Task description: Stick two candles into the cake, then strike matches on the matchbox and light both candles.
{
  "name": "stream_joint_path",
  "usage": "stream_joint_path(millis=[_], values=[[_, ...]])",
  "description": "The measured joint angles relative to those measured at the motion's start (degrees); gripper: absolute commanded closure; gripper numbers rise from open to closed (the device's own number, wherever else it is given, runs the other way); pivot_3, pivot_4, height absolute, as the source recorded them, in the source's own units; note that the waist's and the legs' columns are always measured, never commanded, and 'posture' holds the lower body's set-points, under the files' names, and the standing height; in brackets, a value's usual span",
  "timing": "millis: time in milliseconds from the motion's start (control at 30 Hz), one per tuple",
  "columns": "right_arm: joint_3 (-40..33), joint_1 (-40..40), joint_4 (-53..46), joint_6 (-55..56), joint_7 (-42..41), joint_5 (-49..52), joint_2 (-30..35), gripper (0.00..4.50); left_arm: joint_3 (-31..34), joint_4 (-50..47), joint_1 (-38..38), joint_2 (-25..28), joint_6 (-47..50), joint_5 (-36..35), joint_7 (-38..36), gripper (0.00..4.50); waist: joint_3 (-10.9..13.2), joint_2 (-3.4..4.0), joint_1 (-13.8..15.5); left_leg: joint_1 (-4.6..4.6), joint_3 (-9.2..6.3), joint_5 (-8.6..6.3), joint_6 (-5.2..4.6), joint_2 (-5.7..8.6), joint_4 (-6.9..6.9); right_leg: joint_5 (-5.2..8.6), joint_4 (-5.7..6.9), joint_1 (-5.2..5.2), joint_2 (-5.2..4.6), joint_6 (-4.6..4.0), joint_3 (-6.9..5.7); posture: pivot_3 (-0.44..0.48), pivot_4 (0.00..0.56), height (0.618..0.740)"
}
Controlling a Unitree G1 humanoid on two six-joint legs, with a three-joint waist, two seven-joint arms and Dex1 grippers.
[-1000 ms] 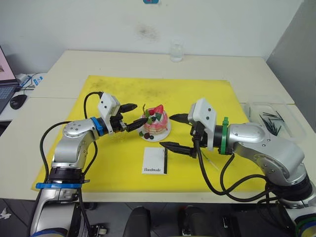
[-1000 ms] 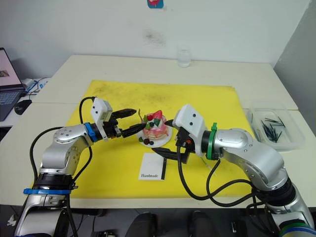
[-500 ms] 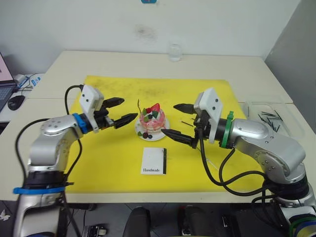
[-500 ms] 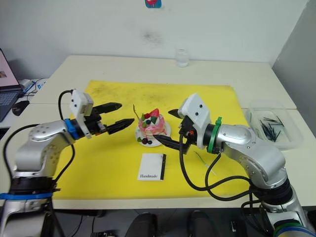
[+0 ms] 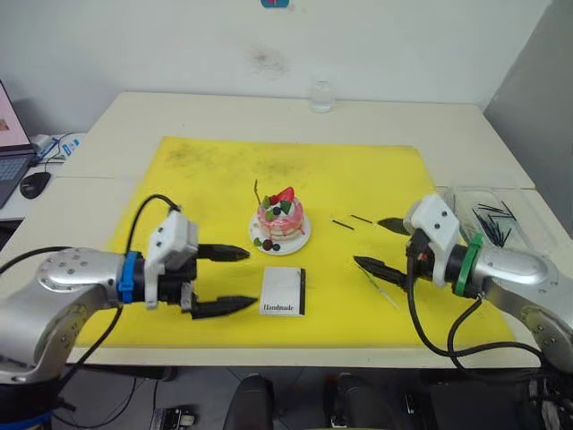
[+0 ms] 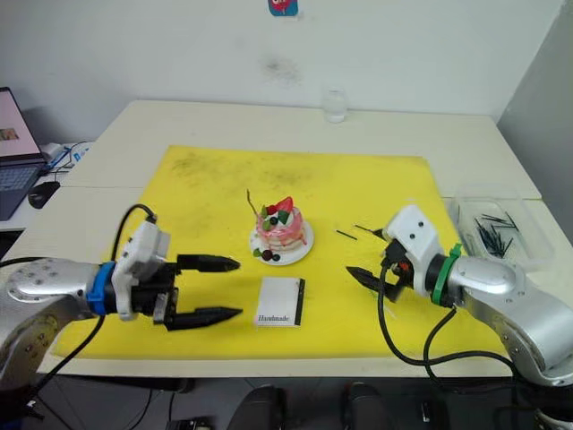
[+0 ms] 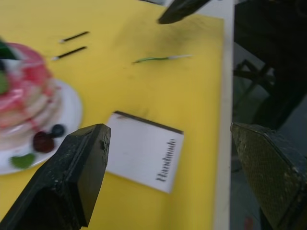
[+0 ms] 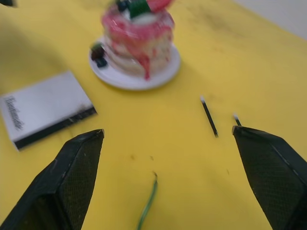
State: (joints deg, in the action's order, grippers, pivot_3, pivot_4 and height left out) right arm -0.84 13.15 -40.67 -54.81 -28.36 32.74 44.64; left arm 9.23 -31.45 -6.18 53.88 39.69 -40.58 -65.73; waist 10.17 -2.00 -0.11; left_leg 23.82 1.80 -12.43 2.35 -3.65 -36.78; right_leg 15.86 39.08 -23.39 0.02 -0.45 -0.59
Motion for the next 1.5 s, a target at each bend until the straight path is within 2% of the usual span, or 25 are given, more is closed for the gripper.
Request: stream_joint_path(millis=[233,500,600,800,967,1233,1300,1367,1500], values=[[-0.01,-8.95,-4.14,-0.35,2.65,-2.06,-0.46,0.00,-4.92,-1.22,-1.05,-2.55,-2.55,0.17,-0.13,0.04,0.00,0.00,0.01,-0.01,-0.02,0.00,0.00,0.00,0.01,0.00,-0.01,0.00,0.38,-0.03,-0.07,0.000,0.150,0.740],[1.76,-16.57,-3.82,0.77,5.52,-6.56,-2.69,0.00,-6.87,-1.12,-1.43,-5.00,-6.73,0.30,-1.59,0.04,-0.01,0.01,-0.10,-0.02,-0.01,0.00,0.00,0.02,-0.01,0.00,-0.01,0.00,0.40,-0.04,-0.01,0.000,0.150,0.740],[2.87,-17.27,-3.12,1.68,5.93,-7.52,-3.83,0.58,-7.81,-1.09,-1.58,-5.58,-7.41,0.43,-1.44,0.00,-0.01,0.01,-0.08,-0.02,-0.02,0.00,0.00,0.03,-0.02,0.00,0.00,0.02,0.41,-0.04,-0.01,0.000,0.150,0.740],[3.78,-18.48,-3.12,1.72,6.50,-8.62,-6.21,2.80,-9.33,-1.12,-2.55,-6.65,-7.42,0.46,-0.49,0.00,-0.01,0.00,-0.06,-0.01,-0.02,0.00,0.00,0.04,-0.03,0.00,-0.01,0.02,0.47,-0.04,0.01,0.000,0.150,0.740],[3.63,-19.10,-4.33,0.98,6.34,-8.55,-6.29,4.47,-10.01,-1.12,-3.49,-6.85,-7.25,0.44,0.40,0.00,-0.01,0.00,-0.04,-0.02,-0.05,0.00,0.00,0.04,-0.06,0.00,-0.01,0.07,0.47,-0.04,-0.01,0.000,0.150,0.740],[-2.39,-16.87,-7.82,-4.25,4.44,-3.32,-5.74,4.47,-10.24,-1.18,-5.79,-7.95,-5.29,-0.01,2.05,0.00,-0.01,0.00,-0.03,-0.02,-0.06,0.00,0.00,0.06,-0.07,-0.01,-0.01,0.08,0.62,-0.03,0.01,0.000,0.150,0.740],[-5.60,-16.43,-8.19,-5.36,2.21,-1.40,-2.94,4.47,-10.85,-1.19,-6.49,-8.32,-4.55,-0.59,2.42,0.00,-0.01,0.00,-0.01,-0.01,-0.06,0.00,0.00,0.06,-0.06,-0.01,-0.02,0.09,0.63,-0.03,0.00,0.000,0.150,0.740],[-10.98,-16.71,-7.28,-5.78,-2.03,0.22,2.81,4.47,-11.60,-1.45,-7.85,-9.05,-3.45,-2.05,2.49,0.00,-0.01,0.01,0.16,0.00,-0.07,0.00,0.00,0.10,-0.10,-0.01,-0.03,0.11,0.62,-0.03,0.02,0.000,0.150,0.740],[-19.31,-21.87,-1.91,-2.81,-11.17,0.40,10.66,4.47,-12.77,-2.26,-9.62,-9.18,-2.14,-3.73,2.30,0.00,-0.04,-0.05,0.32,-0.01,-0.09,0.00,0.00,0.10,-0.10,0.00,-0.09,0.17,0.65,-0.03,0.01,0.000,0.150,0.740]])
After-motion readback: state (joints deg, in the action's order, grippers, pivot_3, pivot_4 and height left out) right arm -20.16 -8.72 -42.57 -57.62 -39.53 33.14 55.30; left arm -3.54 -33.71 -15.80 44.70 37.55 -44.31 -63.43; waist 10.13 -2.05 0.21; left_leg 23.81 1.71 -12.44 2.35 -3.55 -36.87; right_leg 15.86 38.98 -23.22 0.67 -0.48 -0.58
